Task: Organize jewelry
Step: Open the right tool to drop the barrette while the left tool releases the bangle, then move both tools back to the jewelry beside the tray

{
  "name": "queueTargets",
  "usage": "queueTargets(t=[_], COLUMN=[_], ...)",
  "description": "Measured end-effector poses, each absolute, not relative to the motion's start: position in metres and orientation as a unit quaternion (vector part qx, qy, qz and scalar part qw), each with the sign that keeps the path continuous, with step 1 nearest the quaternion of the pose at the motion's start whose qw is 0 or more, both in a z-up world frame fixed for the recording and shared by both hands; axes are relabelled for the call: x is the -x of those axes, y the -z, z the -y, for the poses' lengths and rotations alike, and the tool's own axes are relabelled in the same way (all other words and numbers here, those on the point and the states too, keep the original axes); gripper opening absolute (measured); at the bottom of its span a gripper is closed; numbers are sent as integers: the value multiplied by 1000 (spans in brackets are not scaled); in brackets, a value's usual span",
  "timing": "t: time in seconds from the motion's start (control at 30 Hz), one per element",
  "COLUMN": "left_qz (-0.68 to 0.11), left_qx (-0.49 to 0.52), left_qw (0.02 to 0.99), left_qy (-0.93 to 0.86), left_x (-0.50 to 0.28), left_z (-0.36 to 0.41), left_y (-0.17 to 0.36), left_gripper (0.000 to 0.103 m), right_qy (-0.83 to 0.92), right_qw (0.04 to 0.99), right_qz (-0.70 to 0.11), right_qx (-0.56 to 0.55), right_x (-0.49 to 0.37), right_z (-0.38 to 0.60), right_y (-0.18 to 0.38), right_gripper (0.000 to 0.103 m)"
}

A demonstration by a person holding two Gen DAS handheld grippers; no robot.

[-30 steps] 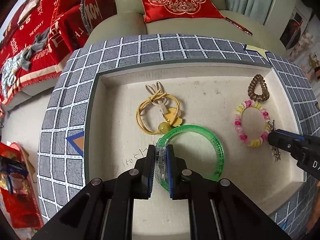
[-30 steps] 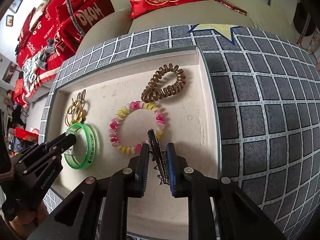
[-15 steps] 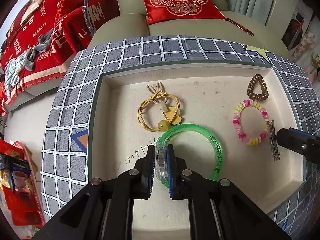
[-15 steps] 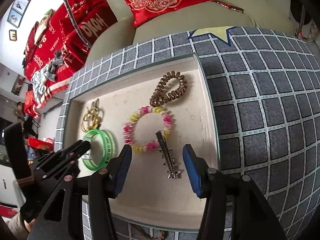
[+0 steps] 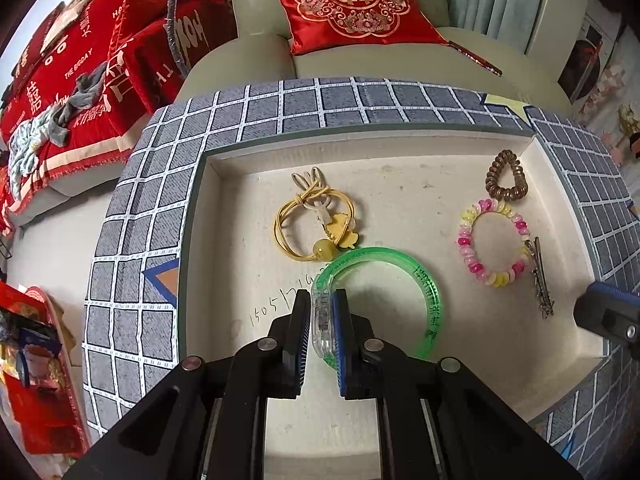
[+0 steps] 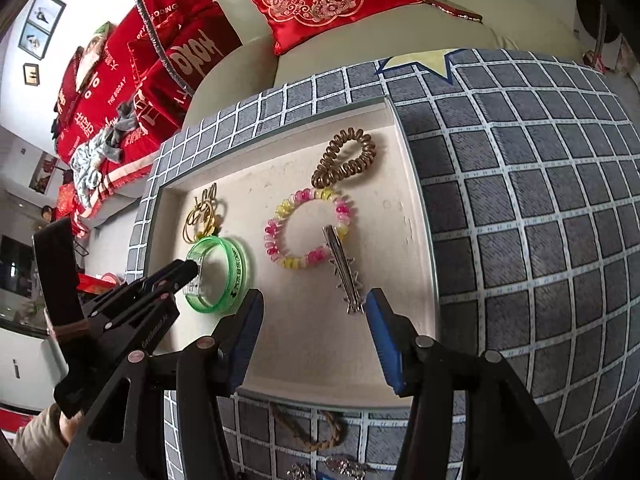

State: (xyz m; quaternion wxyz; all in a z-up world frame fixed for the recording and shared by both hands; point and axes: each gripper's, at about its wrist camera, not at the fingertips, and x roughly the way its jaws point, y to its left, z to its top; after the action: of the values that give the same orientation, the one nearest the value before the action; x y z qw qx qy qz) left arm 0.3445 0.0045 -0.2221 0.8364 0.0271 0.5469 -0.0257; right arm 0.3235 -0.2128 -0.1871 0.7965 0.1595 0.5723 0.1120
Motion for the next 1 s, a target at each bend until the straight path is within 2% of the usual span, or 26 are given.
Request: queueTargets(t=[0.27,0.3,0.33,0.37,0.5,0.57,0.6,0.63,0.67,0.8,1.0], left_qz=[-538,-536,-534,-532,-517,-516,-515,-514,-514,-513,-510], left_qx=[-6,-5,-5,-6,-6,-8,-8,-10,-13,-19,-21], left_qw=[842,844,845,846,856,856,857,858,857,858,859], left_qy=[30,32,33,25,22,20,20,21,22,24,24], left_x=[-345,-345,-345,-343,-338,-337,-335,-333,-331,-322,-302], left_z=[-9,-10,-9,-10,-10,-11,-11,-11,-11,-9,-10], left_y=[217,215,214,212,199,195,193,191,189,183,177], left_gripper=[27,35,89,103,103,103,103,103,103,103,103], right_qy=[-106,-107,-107,-108,-111,-115,-117,-118,-119,-120,-111], right_qw=[799,799,799,799,803,807,810,814,817,835,829], right_qz=[-568,-567,-567,-566,-557,-548,-541,-534,-528,-496,-516], right_qx=[-167,-168,-170,-172,-181,-188,-194,-196,-198,-207,-182], right_x=[-309,-308,-306,-304,-298,-295,-293,-290,-288,-277,-264], right_z=[219,220,220,221,221,222,223,222,222,223,222], right_y=[183,182,181,181,175,171,168,164,162,148,143], right_gripper=[57,57,58,60,72,82,83,89,103,103,103])
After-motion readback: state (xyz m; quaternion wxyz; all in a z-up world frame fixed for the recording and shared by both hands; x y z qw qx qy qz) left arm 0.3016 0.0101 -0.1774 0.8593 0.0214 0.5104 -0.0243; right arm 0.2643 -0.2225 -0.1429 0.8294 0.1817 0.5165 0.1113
